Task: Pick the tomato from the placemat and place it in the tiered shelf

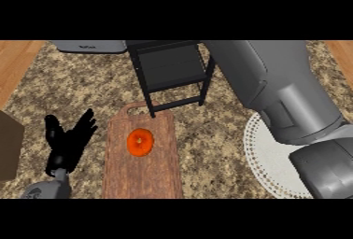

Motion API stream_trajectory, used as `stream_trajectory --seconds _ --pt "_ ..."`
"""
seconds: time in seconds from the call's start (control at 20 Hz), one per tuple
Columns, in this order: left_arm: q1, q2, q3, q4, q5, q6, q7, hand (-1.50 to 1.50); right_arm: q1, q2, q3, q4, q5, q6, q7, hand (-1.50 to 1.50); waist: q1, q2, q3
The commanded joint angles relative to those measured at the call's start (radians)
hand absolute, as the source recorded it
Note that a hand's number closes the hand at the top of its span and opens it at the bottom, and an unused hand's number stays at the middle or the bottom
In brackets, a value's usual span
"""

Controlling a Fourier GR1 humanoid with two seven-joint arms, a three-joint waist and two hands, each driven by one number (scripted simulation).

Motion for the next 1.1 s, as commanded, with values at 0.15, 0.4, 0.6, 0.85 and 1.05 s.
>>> stream_trajectory --seconds 0.15,0.4,0.6,0.85,1.05 --pt "-0.040 0.019 0.024 0.038 0.019 -0.028 0.006 0.00 0.020 -0.041 -0.038 0.041 0.005 -0.081 -0.052 1.50 -0.004 0.002 0.000" --pt "0.027 0.037 0.020 -0.050 0.025 -0.043 0.041 0.00 0.021 -0.015 -0.053 0.054 0.001 -0.103 -0.062 1.50 0.007 -0.001 0.001" --pt "0.024 0.001 0.005 -0.030 0.000 -0.012 0.008 0.00 0.005 0.006 -0.055 0.060 0.004 -0.065 -0.044 1.50 -0.003 -0.003 0.000" --pt "0.021 -0.001 0.020 0.006 0.008 -0.020 -0.017 0.00 -0.009 -0.053 -0.099 0.015 -0.006 -0.186 0.004 1.50 -0.004 -0.002 0.000" --pt "0.019 0.002 0.009 -0.020 -0.011 -0.005 -0.002 0.00 0.055 -0.015 -0.111 -0.012 0.010 -0.329 0.018 -1.50 -0.005 -0.002 0.001"
